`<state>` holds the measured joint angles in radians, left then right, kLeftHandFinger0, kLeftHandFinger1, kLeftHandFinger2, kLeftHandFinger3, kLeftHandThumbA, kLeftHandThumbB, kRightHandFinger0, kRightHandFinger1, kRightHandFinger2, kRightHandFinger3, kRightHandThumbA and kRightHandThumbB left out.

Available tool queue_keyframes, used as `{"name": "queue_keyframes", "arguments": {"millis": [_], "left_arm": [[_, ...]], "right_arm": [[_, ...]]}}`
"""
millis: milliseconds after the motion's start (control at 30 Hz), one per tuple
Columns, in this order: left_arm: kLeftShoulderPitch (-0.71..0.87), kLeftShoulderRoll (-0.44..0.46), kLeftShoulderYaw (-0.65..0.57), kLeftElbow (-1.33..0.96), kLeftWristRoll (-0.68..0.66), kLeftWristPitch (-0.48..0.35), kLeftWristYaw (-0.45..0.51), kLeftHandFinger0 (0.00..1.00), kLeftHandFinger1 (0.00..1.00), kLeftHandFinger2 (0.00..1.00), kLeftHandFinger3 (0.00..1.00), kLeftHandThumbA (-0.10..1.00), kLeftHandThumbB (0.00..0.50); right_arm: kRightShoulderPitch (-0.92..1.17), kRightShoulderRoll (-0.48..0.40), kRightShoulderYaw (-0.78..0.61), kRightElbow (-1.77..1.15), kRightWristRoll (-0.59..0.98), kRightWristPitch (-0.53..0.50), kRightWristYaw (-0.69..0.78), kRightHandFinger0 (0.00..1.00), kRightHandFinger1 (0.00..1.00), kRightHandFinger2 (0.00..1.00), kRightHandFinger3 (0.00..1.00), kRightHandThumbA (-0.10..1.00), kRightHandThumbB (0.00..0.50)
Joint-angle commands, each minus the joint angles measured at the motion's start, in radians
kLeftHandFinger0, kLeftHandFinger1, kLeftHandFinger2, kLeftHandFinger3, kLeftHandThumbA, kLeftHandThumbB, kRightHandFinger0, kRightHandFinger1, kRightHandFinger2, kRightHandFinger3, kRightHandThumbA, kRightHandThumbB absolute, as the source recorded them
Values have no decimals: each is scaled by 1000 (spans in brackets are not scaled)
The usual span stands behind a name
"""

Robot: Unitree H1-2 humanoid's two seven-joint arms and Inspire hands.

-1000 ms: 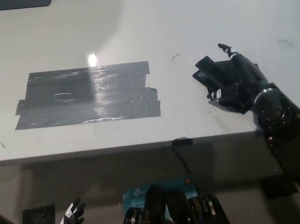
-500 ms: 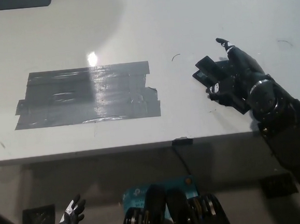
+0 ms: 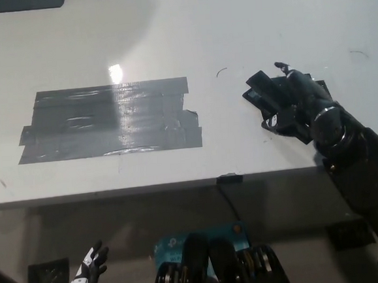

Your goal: A stapler is kept on the black spot marked on the desk infront of the robot. The robot picks up the stapler using its right hand and passes it to a person

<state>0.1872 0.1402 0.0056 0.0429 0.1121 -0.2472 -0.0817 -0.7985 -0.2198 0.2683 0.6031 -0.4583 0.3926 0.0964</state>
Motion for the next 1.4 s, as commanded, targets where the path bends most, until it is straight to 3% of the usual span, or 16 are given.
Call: {"name": "queue_keyframes", "arguments": {"millis": [0,167,200,233,267,300,333,367,400,433,500,633,767,1000,1133,1367], "left_arm": [[1,18,-2,-5,8,-34,7,1000,1000,1000,1000,1000,191],[-6,17,-3,6,-15,-43,-5,1000,1000,1000,1000,1000,165],[-8,19,-3,7,-15,-42,-6,1000,1000,1000,1000,1000,172],[-8,19,-3,7,-8,-37,-3,1000,1000,1000,1000,1000,183],[-8,16,-3,8,-5,-37,0,1000,1000,1000,1000,1000,181],[-9,15,-3,11,-1,-44,4,1000,1000,1000,1000,1000,183],[-10,14,-3,12,0,-46,4,1000,1000,1000,1000,1000,183],[-11,15,-3,11,-5,-44,2,1000,1000,1000,1000,1000,185],[-12,15,-3,10,-8,-42,0,1000,1000,1000,1000,1000,185],[-15,13,-3,9,-5,-41,2,1000,1000,1000,1000,1000,186],[-22,15,-3,9,-3,-35,1,1000,1000,1000,1000,1000,171],[-33,17,-4,9,-3,-11,-3,1000,1000,1000,1000,1000,145],[-42,17,-1,19,-6,-13,-2,1000,1000,1000,1000,1000,105],[-60,16,3,37,-9,-31,3,1000,1000,1000,1000,1000,70],[-72,14,4,48,-13,-36,4,1000,1000,1000,1000,1000,66],[-79,12,6,57,-15,-38,6,1000,1000,1000,1000,1000,73]], "right_arm": [[-87,-22,14,43,-7,25,39,1000,1000,1000,1000,1000,359],[-121,-28,26,89,-13,70,52,1000,1000,1000,1000,974,363],[-135,-31,32,101,-12,77,66,984,1000,1000,1000,767,304],[-138,-35,43,104,-20,68,66,833,914,973,1000,525,301],[-133,-36,38,98,-16,59,56,539,605,679,750,297,292],[-121,-33,25,79,-10,37,29,324,345,375,444,137,290],[-113,-30,16,69,-8,22,9,17,68,171,236,-23,308],[-101,-25,4,58,-7,-9,-30,1,13,104,173,-90,298],[-90,-20,-7,50,-6,-42,-66,0,69,176,194,-100,295],[-85,-14,-13,42,-8,-48,-88,0,156,314,260,-100,269],[-78,-5,-24,37,-16,-89,-145,4,336,594,529,-100,231],[-66,11,-42,1,-30,-119,-218,9,421,793,855,-100,191],[-61,21,-52,-28,-35,-129,-254,14,449,827,946,-100,160],[-37,47,-145,-65,64,-164,-265,28,519,823,933,-100,119],[-33,104,-325,-140,242,-121,-201,0,425,827,866,-100,122],[-54,112,-365,-176,259,-115,-174,12,469,831,818,-100,155]]}}
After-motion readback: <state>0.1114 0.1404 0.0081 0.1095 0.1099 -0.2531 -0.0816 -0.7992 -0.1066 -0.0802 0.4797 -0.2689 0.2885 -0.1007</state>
